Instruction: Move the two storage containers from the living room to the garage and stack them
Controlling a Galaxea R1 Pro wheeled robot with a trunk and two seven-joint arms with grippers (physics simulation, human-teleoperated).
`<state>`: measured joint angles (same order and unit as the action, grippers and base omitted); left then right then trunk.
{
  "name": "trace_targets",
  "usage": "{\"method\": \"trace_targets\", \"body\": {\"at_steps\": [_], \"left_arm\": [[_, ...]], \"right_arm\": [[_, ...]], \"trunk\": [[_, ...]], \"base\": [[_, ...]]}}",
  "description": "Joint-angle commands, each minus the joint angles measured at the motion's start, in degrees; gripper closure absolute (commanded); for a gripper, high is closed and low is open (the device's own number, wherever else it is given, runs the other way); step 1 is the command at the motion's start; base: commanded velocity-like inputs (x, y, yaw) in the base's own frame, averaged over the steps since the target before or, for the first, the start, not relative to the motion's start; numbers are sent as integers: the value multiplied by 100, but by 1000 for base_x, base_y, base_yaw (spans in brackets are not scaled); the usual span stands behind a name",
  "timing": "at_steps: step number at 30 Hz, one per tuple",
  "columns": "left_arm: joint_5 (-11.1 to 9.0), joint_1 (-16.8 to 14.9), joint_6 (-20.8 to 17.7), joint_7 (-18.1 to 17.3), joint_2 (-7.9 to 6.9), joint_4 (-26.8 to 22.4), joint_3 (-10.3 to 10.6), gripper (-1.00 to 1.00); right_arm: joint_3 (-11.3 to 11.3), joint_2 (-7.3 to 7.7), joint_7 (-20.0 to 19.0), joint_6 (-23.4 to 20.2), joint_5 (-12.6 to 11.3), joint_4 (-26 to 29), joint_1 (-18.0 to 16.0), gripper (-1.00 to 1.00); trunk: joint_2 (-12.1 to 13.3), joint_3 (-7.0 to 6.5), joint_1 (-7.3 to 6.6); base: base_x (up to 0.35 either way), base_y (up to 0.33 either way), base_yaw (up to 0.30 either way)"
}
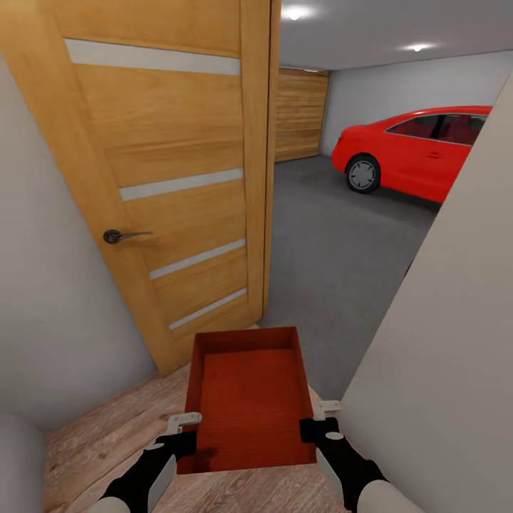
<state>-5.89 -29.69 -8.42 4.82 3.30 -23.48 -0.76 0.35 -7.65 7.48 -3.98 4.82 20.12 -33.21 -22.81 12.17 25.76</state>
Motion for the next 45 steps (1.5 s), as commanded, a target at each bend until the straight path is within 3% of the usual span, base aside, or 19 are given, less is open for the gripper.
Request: {"method": "trace_targets", "body": {"at_steps": [1, 32, 45], "left_arm": [[123, 7, -34, 36, -5, -16, 111, 100], [123, 7, -34, 36, -5, -14, 111, 100], [123, 7, -35, 36, -5, -16, 111, 100]], "right_arm": [[-299, 5, 11, -41, 72, 62, -10, 100], [-307, 13, 17, -50, 71, 71, 7, 100], [-307, 9, 17, -50, 70, 71, 7, 100]], "trunk": [[-11, 11, 3], [-11, 11, 3], [-11, 11, 3]], "base": [[0, 5, 0], [0, 2, 0], [0, 173, 0]]}}
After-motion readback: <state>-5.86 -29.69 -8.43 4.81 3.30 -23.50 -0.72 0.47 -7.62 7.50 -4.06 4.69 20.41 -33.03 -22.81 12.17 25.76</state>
